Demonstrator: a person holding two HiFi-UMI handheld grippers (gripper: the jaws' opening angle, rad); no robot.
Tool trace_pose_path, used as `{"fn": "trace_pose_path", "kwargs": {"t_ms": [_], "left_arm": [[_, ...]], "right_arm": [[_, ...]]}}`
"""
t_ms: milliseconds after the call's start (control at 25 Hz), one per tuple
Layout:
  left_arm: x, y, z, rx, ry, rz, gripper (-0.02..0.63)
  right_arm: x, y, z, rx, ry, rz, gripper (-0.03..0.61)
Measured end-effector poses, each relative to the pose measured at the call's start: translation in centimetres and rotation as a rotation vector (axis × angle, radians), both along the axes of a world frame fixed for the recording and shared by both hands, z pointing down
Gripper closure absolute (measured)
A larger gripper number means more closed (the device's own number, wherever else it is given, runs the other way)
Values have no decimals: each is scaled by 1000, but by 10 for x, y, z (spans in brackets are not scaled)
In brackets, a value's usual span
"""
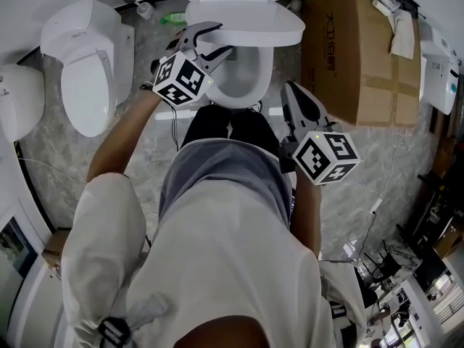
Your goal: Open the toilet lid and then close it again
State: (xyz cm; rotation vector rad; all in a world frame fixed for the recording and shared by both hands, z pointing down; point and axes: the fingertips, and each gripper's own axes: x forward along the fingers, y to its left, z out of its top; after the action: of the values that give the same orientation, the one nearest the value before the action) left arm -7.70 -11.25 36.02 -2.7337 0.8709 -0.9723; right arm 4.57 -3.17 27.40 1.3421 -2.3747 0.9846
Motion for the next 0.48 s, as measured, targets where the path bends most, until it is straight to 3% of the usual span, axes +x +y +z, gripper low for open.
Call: {"fn": "trace_pose_path", "kwargs": {"t_ms": [480], "left_arm": [[4,25,15,-2,-43,26,402]], "right_arm": [[10,4,8,-20,-23,24,568]]}}
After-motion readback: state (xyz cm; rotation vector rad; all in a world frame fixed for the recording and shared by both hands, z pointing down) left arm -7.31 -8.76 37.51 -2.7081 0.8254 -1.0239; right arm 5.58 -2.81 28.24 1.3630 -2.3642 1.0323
